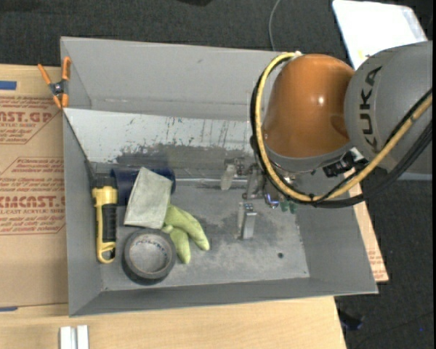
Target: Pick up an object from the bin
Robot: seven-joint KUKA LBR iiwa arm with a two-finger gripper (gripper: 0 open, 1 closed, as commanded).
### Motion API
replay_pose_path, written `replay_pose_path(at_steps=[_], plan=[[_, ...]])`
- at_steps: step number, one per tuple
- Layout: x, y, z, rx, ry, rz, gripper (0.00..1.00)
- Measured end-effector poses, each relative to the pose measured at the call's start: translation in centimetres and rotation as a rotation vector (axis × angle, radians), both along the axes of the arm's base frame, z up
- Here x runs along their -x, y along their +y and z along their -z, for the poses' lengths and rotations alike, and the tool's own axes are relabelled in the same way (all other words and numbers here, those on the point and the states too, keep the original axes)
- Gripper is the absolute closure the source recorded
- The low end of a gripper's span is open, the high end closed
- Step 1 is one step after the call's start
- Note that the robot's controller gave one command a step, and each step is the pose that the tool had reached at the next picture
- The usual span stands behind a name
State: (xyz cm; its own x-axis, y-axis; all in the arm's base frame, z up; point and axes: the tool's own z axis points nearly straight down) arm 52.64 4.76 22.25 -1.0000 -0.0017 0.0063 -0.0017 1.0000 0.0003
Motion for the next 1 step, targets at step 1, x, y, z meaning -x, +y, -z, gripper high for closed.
replay_pose_path(at_steps=[1], plan=[[-0.11, -0.01, -0.35, 0.0, -0.006, 0.001, 0.0]])
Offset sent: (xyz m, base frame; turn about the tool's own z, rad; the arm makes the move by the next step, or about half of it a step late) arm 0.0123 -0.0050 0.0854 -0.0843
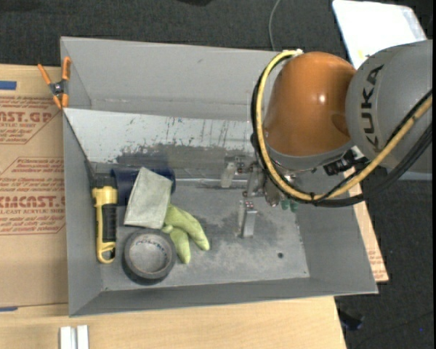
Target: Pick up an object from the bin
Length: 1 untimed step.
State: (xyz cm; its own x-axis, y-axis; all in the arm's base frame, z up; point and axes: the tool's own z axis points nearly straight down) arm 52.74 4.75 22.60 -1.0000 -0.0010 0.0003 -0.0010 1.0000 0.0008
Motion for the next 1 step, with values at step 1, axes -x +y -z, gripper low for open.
replay_pose_path(at_steps=[1], plan=[[-0.1, -0.07, -1.47, 0.0, 0.011, -0.02, 0.0]])
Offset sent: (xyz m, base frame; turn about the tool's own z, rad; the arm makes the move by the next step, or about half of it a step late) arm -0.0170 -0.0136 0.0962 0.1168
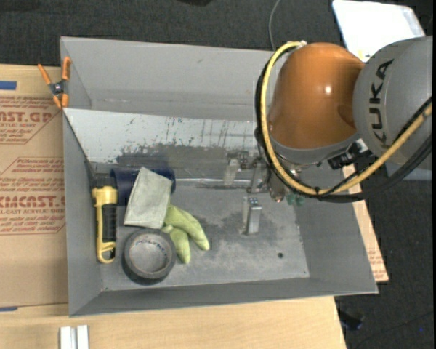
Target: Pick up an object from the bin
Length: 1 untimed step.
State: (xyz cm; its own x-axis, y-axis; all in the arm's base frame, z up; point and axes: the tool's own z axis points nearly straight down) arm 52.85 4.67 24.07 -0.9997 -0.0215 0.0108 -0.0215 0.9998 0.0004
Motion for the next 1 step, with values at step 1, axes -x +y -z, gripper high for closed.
replay_pose_path(at_steps=[1], plan=[[1.31, -0.97, -7.23, 0.001, -0.004, 0.129, 0.0]])
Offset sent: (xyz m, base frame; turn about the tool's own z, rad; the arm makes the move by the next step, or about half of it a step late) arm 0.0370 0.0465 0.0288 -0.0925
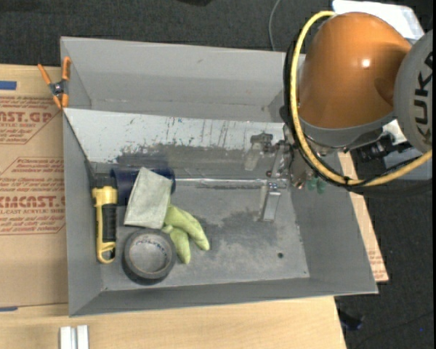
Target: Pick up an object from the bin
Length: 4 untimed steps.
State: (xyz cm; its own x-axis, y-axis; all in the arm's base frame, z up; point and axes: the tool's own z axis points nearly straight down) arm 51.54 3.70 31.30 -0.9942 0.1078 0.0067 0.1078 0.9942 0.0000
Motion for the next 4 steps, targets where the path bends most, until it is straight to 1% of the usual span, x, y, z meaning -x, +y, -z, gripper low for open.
replay_pose_path(at_steps=[1, 2, 3, 4], plan=[[-3.8, 4.2, 2.8, 0.0, -0.011, -0.186, 0.0], [-6.5, 5.3, 6.1, 0.0, -0.018, -0.165, 0.0], [-5.7, 6.9, 9.7, -0.002, -0.018, -0.076, 0.0], [-6.1, 11.1, 10.8, 0.0, -0.022, -0.136, 0.0]])
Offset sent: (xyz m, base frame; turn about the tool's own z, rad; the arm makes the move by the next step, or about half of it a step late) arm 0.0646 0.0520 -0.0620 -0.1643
